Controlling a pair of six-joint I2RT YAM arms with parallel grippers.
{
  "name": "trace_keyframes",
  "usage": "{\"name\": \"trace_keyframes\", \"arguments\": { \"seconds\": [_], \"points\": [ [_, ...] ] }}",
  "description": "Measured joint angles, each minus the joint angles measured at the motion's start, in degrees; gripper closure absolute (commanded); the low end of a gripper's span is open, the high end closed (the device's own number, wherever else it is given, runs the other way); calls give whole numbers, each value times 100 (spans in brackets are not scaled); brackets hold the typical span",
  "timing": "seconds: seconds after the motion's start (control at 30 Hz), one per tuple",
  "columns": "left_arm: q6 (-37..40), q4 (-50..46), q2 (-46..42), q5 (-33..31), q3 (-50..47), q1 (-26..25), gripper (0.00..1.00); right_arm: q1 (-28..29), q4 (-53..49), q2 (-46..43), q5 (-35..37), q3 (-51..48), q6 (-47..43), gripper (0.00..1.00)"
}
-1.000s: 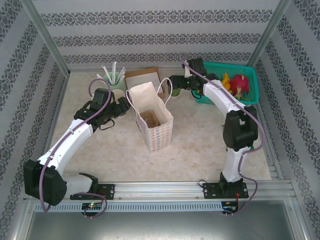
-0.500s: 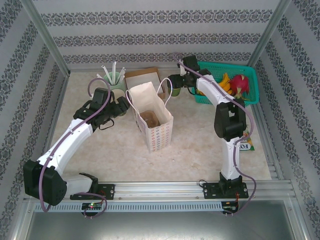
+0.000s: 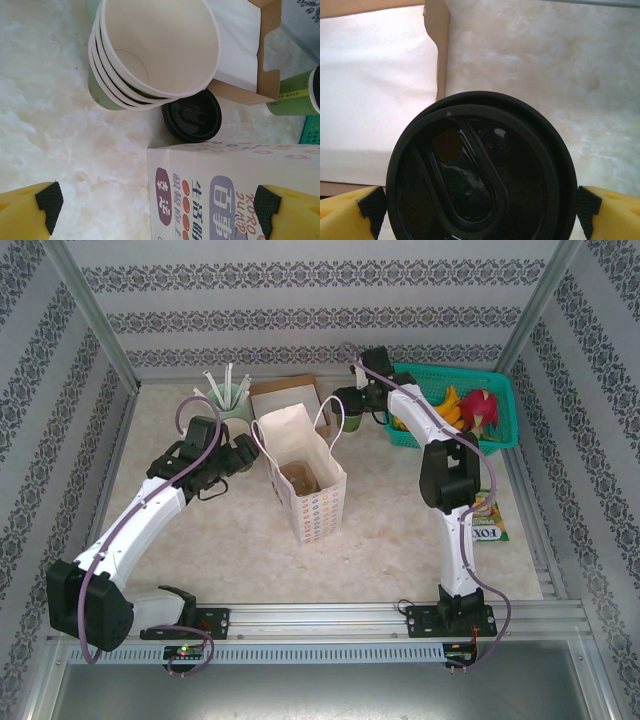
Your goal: Pack the takeout coffee
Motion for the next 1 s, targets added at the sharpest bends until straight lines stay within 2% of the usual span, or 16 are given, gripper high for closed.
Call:
{"name": "trace_keyframes", "arguments": {
  "seconds": [0.17, 0.33, 0.7, 1.0],
  "points": [
    [0, -7, 0, 0, 0, 0, 0, 0, -17, 37, -57, 33, 0, 4],
    [2, -20, -24, -2, 0, 0, 0, -2, -13, 63, -127, 63, 2, 12],
    [13, -35, -184, -101, 0, 0, 0, -24, -11, 57, -212, 46, 76, 20],
    [162, -74, -229, -170, 0, 0, 0, 4, 245, -643, -271, -1049, 291, 20]
  ]
}}
